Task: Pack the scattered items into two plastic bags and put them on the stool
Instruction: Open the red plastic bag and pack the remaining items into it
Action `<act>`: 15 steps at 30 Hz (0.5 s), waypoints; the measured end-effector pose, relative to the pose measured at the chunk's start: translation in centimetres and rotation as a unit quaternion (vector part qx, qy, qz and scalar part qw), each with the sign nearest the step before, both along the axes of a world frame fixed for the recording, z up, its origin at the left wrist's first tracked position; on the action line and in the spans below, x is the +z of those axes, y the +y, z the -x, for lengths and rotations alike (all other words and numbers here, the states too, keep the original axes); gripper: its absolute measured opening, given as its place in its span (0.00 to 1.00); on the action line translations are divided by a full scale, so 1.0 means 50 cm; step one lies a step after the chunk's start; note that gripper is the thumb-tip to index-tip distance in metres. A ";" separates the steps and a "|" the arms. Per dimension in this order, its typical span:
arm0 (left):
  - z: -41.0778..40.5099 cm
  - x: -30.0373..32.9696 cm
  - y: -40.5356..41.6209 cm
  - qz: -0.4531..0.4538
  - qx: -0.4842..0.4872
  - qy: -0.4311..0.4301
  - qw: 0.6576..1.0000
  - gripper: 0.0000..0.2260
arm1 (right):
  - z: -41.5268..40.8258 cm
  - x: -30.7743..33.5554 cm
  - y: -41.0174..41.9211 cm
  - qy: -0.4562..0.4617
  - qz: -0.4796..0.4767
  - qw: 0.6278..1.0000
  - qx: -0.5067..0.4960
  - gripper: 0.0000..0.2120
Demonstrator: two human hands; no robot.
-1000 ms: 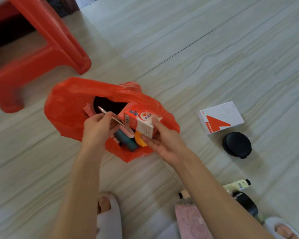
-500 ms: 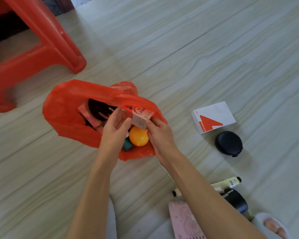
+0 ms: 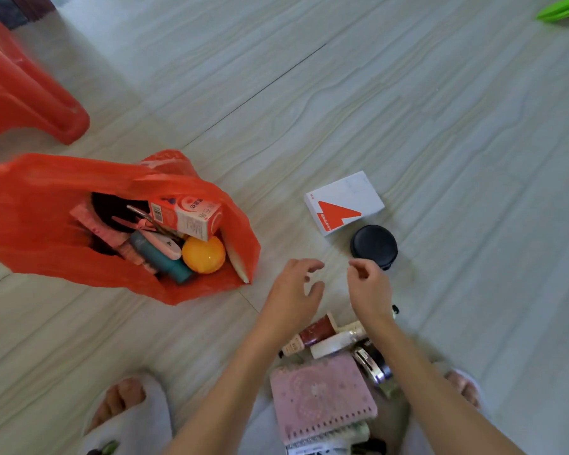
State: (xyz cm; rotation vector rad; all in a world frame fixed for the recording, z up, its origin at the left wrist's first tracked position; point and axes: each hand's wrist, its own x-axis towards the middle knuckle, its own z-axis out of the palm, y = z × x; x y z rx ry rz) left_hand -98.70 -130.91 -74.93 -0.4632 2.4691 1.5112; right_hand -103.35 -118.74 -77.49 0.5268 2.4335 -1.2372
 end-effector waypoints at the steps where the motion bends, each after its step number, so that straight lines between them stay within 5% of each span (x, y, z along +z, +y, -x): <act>1: 0.001 -0.023 0.015 0.032 -0.040 -0.040 0.998 0.14 | 0.009 -0.014 0.026 0.009 -0.044 0.999 0.003 0.13; 5: -0.035 -0.084 0.054 0.125 -0.128 -0.165 0.970 0.19 | 0.052 -0.036 0.087 0.062 -0.182 0.980 0.049 0.25; 9: -0.076 -0.114 0.052 0.187 -0.165 -0.177 0.952 0.15 | 0.103 -0.041 0.096 0.038 -0.264 0.936 0.228 0.39; 15: -0.077 -0.120 0.055 0.315 -0.206 -0.191 0.907 0.15 | 0.118 -0.057 0.084 0.005 -0.294 0.919 0.261 0.40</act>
